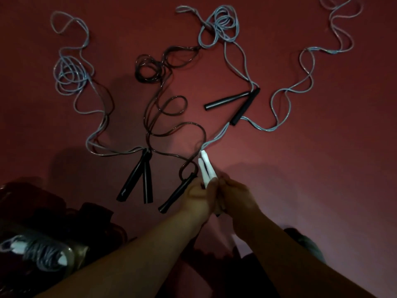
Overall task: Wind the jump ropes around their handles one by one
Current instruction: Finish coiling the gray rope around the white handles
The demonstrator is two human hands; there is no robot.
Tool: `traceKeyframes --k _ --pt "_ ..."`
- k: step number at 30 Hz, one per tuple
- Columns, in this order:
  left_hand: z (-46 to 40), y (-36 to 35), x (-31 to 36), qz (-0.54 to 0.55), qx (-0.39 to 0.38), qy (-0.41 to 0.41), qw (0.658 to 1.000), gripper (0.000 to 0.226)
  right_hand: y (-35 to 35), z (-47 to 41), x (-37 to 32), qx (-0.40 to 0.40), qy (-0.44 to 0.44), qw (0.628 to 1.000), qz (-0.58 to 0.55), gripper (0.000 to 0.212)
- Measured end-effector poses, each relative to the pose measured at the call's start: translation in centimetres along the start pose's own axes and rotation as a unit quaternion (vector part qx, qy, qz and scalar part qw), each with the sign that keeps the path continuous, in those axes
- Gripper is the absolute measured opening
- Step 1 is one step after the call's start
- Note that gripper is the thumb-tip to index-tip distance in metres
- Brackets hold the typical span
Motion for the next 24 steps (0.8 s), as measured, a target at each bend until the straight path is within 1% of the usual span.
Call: traceKeyframes --k 1,2,3,5,6,7,8,10,11,12,13,15,16,17,19,20,22,24 --pt "0.5 0.0 0.1 0.011 0.01 -0.011 1.0 0.066 0.1 0.5 -0.5 -0.013 -0.004 1.0 -0.019 0.018" --pt "1.0 0.0 0.4 0.025 0.016 -0.02 0.999 0.065 0.4 1.2 -1.0 -0.025 -0.002 0.999 -0.032 0.017" --pt "1.7 0.1 1.1 0.039 0.016 -0.03 0.999 0.06 0.7 2.0 -1.6 -0.035 0.001 0.999 -0.039 0.017" --pt "4.7 0.1 4.1 0.061 -0.004 -0.049 0.997 0.038 1.4 4.3 -3.2 -0.043 0.01 0.999 -0.02 0.012" --pt "5.9 -0.1 5.2 0.055 -0.014 -0.052 0.997 0.026 1.8 5.7 -4.1 -0.05 0.018 0.999 -0.004 0.012" --pt "7.1 -0.3 6.3 0.038 -0.021 -0.051 0.998 0.017 2.3 7.3 -4.9 -0.054 0.028 0.998 0.019 0.016" --pt "9.0 -0.7 7.5 0.01 -0.032 -0.055 0.998 0.014 3.0 9.3 -5.9 -0.056 0.035 0.996 0.057 0.022" --pt "12.0 -1.3 8.9 -0.067 -0.049 -0.055 0.995 0.017 4.2 13.2 -7.1 -0.056 0.047 0.989 0.125 0.031" --pt "13.9 -1.6 9.9 -0.098 -0.067 -0.055 0.991 0.016 5.0 15.3 -7.7 -0.043 0.054 0.989 0.131 0.031" --pt "17.5 -2.3 12.0 -0.109 -0.096 -0.054 0.988 0.011 6.2 18.8 -8.8 -0.026 0.063 0.991 0.118 0.027" --pt "18.0 -2.5 12.3 -0.103 -0.13 -0.038 0.985 0.009 6.4 19.2 -8.9 -0.03 0.058 0.994 0.087 0.021" --pt "22.5 -3.4 14.8 -0.143 -0.2 -0.021 0.969 0.034 7.5 23.5 -10.8 -0.006 0.081 0.996 0.027 0.014" --pt "24.7 -3.7 15.9 -0.17 -0.217 -0.015 0.961 0.038 7.9 25.7 -12.0 0.009 0.099 0.995 0.01 0.013" --pt "26.3 -3.8 16.6 -0.194 -0.229 -0.007 0.954 0.033 8.2 27.6 -13.1 0.016 0.124 0.992 -0.001 0.013" --pt "30.1 -4.2 18.2 -0.206 -0.23 -0.008 0.951 0.012 8.7 31.5 -14.9 0.028 0.173 0.985 0.009 0.014" --pt "32.2 -4.5 18.8 -0.205 -0.228 -0.014 0.952 0.008 9.0 33.5 -15.4 0.039 0.194 0.98 0.023 0.017" --pt "34.7 -5.0 19.7 -0.19 -0.246 -0.034 0.95 0.007 9.4 35.7 -16.1 0.055 0.207 0.976 0.037 0.026" --pt "37.3 -5.5 20.3 -0.15 -0.261 -0.068 0.951 0.017 9.7 38.3 -16.5 0.067 0.212 0.975 0.018 0.038"
Point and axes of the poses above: each hand's wrist, its own z-axis away from the middle knuckle, its own y-axis out of the back of the hand, x = y × z, the point moved 2 cm from there along -z, towards the middle knuckle, and after that the axes turned 13 degrees about -x, right-handed, at the moved point
